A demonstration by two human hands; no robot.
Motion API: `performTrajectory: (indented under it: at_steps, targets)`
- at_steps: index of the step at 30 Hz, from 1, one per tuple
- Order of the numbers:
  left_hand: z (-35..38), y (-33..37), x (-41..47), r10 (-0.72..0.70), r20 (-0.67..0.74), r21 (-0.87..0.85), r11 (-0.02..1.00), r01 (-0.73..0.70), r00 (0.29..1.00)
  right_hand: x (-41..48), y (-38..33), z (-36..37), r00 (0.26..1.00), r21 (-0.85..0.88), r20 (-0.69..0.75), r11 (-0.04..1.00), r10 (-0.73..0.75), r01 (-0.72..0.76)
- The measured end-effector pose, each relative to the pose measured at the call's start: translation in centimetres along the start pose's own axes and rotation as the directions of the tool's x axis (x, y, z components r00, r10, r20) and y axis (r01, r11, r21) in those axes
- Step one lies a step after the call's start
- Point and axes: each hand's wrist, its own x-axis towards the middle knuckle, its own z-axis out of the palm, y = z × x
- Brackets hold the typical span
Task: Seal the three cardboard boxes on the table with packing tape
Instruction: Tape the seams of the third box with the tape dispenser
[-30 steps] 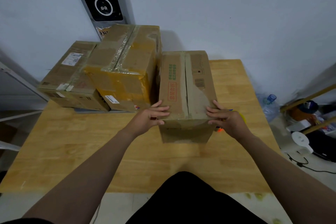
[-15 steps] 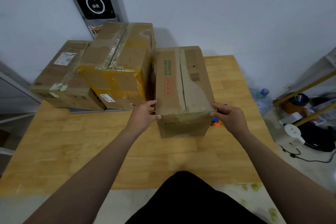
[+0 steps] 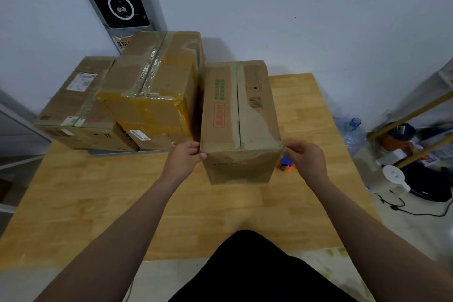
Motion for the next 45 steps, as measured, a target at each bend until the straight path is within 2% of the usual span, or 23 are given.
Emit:
performTrajectory:
  at_steps: [5, 12, 18, 25, 32, 36, 39, 41, 43, 44, 45]
  targets:
    - [0.0, 0.4, 0.8, 0.017, 0.005, 0.085, 0.996, -0.017, 1.0, 1.1, -1.5, 0.1, 0.98, -0.312, 0.172, 0.938, -0.102, 0.152]
    - [-0.6, 1.4, 2.6, -0.005, 0.092, 0.399, 0.916, -0.032, 0.996, 3.2, -4.8, -0.1, 0.931, -0.657, 0.365, 0.712, 0.012, 0.248]
    - [-0.6, 2.3, 3.4, -0.002, 0.118, 0.561, 0.825, -0.065, 0.993, 3.9, -5.8, 0.4, 0.927, -0.725, 0.374, 0.628, 0.014, 0.283]
    - [-0.3, 2.5, 3.8, -0.012, 0.134, 0.613, 0.786, -0.073, 0.991, 3.7, -6.9, 0.6, 0.939, -0.762, 0.343, 0.584, -0.002, 0.279]
    - [0.0, 2.3, 3.4, 0.017, 0.095, 0.606, 0.792, -0.072, 0.995, 2.9, -6.5, 1.4, 0.963, -0.729, 0.267, 0.66, 0.031, 0.18]
    - [-0.6, 1.3, 3.2, 0.005, 0.143, 0.433, 0.899, -0.067, 0.99, 2.9, -5.9, 1.1, 0.947, -0.681, 0.293, 0.724, 0.129, 0.112]
    - [-1.5, 0.3, 2.9, 0.023, 0.179, 0.289, 0.955, -0.074, 0.984, 3.4, -4.9, 0.8, 0.914, -0.589, 0.32, 0.808, 0.251, -0.016]
    - [-1.9, 0.2, 2.6, 0.026, 0.211, 0.251, 0.965, -0.08, 0.977, 3.2, -5.0, 0.6, 0.905, -0.501, 0.316, 0.86, 0.284, -0.095]
    - [-1.8, 0.5, 2.1, 0.087, 0.196, 0.349, 0.924, -0.153, 0.977, 3.0, -5.0, 0.5, 0.952, -0.488, 0.254, 0.872, 0.17, -0.026]
    - [-1.5, 0.8, 1.7, 0.151, 0.16, 0.403, 0.892, -0.204, 0.975, 2.7, -5.2, 0.6, 0.971, -0.455, 0.239, 0.887, 0.03, 0.085]
    - [-1.0, 1.3, 1.3, 0.23, 0.123, 0.423, 0.868, -0.261, 0.965, 2.4, -5.5, 0.8, 0.955, -0.387, 0.255, 0.889, -0.153, 0.246]
